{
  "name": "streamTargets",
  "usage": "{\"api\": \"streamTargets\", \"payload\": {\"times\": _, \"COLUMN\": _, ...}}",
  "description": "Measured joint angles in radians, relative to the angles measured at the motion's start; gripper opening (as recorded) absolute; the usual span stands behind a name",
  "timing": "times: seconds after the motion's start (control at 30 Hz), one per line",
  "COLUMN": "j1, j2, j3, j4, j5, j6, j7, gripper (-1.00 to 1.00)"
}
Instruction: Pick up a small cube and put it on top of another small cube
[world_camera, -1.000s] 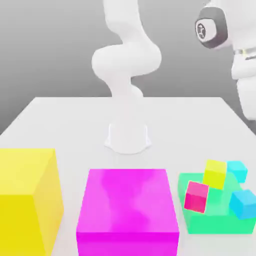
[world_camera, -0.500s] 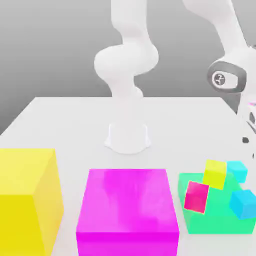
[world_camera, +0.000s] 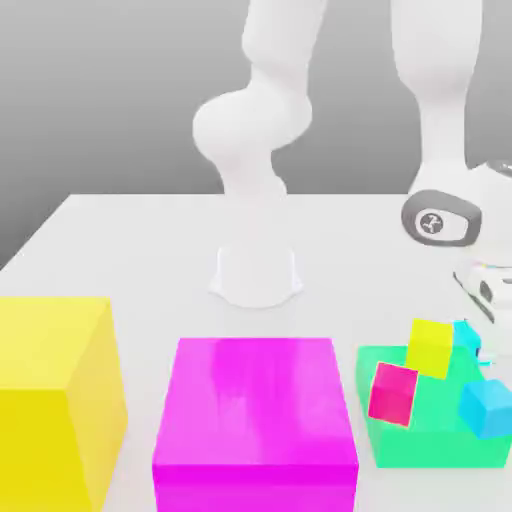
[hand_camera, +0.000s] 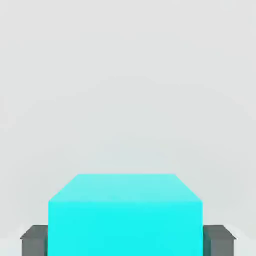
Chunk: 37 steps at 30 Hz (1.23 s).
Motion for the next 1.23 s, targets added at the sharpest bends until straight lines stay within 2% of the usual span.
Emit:
{"api": "streamTargets", "payload": {"times": 0.17, "j1": -0.01, "j2": -0.038, "j3": 0.012, "j4": -0.006, "j5": 0.007, "j6": -0.029, "j7": -0.007, "gripper": -1.0}}
{"api": "streamTargets", "payload": {"times": 0.4, "j1": -0.053, "j2": -0.206, "j3": 0.073, "j4": -0.036, "j5": 0.103, "j6": -0.168, "j7": -0.083, "gripper": -1.0}}
{"api": "streamTargets", "payload": {"times": 0.63, "j1": -0.178, "j2": -0.243, "j3": 0.043, "j4": 0.091, "j5": 0.178, "j6": -0.335, "j7": -0.386, "gripper": -1.0}}
{"api": "streamTargets", "payload": {"times": 0.97, "j1": -0.378, "j2": -0.274, "j3": -0.027, "j4": 0.295, "j5": 0.165, "j6": -0.569, "j7": -0.772, "gripper": -1.0}}
{"api": "streamTargets", "payload": {"times": 1.1, "j1": -0.382, "j2": -0.172, "j3": -0.03, "j4": 0.29, "j5": 0.153, "j6": -0.462, "j7": -0.797, "gripper": -1.0}}
{"api": "streamTargets", "payload": {"times": 1.13, "j1": -0.382, "j2": -0.155, "j3": -0.031, "j4": 0.287, "j5": 0.15, "j6": -0.441, "j7": -0.796, "gripper": 1.0}}
{"api": "streamTargets", "payload": {"times": 1.23, "j1": -0.382, "j2": -0.155, "j3": -0.031, "j4": 0.287, "j5": 0.15, "j6": -0.441, "j7": -0.796, "gripper": 1.0}}
